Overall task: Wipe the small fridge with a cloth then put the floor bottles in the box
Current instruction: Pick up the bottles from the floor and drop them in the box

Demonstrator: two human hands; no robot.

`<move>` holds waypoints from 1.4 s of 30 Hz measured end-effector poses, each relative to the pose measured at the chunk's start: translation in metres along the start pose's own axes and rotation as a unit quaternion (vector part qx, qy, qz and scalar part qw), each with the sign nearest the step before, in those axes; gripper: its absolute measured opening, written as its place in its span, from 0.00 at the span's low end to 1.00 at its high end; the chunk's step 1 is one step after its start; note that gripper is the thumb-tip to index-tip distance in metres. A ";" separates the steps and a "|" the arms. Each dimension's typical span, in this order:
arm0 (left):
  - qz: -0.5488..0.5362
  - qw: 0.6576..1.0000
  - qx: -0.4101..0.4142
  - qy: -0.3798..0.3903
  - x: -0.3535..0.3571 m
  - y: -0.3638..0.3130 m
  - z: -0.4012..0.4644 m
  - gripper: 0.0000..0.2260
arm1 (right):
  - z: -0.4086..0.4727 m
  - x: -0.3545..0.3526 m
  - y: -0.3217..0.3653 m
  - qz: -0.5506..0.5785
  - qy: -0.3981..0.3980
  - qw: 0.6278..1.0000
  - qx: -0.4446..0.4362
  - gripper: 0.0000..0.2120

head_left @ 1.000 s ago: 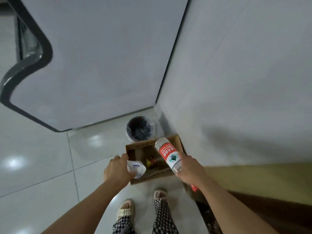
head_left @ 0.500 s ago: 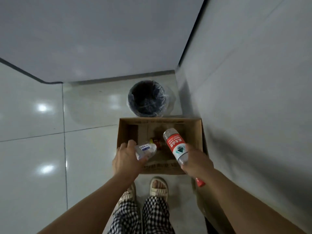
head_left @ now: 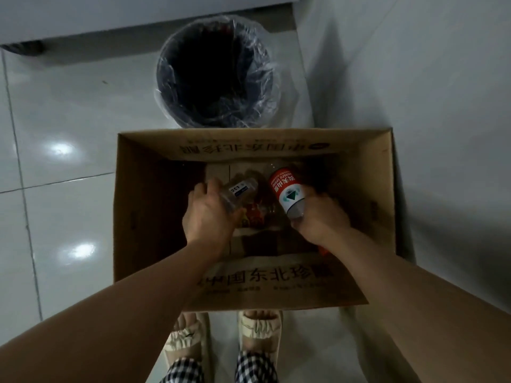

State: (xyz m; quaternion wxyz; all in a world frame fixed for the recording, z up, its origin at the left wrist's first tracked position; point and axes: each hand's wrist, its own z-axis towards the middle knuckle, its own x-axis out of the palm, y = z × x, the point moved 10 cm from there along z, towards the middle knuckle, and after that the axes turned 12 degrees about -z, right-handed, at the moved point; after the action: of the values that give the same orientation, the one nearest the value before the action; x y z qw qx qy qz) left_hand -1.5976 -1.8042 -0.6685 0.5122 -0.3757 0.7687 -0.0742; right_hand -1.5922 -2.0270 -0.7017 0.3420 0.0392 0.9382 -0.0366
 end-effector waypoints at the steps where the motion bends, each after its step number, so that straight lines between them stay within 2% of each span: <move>1: -0.002 1.000 0.005 -0.001 0.007 0.000 0.004 0.28 | 0.006 0.003 0.001 -0.002 -0.005 1.000 -0.001 0.37; 4: -0.009 1.000 0.011 0.006 0.022 -0.004 0.010 0.29 | 0.014 0.008 0.003 0.006 -0.014 1.000 -0.004 0.38; 6: 0.000 0.999 0.012 0.041 0.031 -0.006 0.010 0.30 | 0.012 0.008 0.002 0.014 -0.019 1.000 -0.003 0.38; 10: 0.075 0.991 0.028 0.107 0.027 -0.015 -0.004 0.30 | -0.016 0.001 0.000 0.012 -0.023 1.000 -0.016 0.37; 14: 0.153 0.974 0.072 0.152 -0.007 -0.035 -0.024 0.30 | -0.058 -0.029 0.007 -0.011 -0.039 0.998 -0.043 0.34; 18: 0.184 0.962 0.124 0.158 -0.069 -0.070 -0.035 0.26 | -0.106 -0.083 0.024 -0.055 -0.066 0.994 -0.074 0.30; 23: 0.189 0.961 0.134 0.149 -0.166 -0.113 -0.055 0.25 | -0.178 -0.162 0.054 -0.096 -0.100 0.984 -0.115 0.28; 28: 0.193 0.957 0.160 0.145 -0.260 -0.151 -0.095 0.19 | -0.262 -0.232 0.084 -0.077 -0.120 0.979 -0.146 0.28; 33: 0.218 0.954 0.168 0.119 -0.362 -0.176 -0.145 0.24 | -0.360 -0.302 0.118 -0.099 -0.171 0.965 -0.174 0.27; 42: 0.216 0.963 0.151 0.052 -0.509 -0.204 -0.223 0.23 | -0.482 -0.385 0.162 -0.161 -0.213 0.938 -0.222 0.28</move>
State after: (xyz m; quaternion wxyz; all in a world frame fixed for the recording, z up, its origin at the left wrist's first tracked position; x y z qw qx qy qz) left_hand -1.5854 -1.6757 -0.0907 0.5262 -0.1149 0.8371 -0.0961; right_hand -1.5904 -1.8388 -0.0929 0.5232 -0.1978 0.8216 0.1106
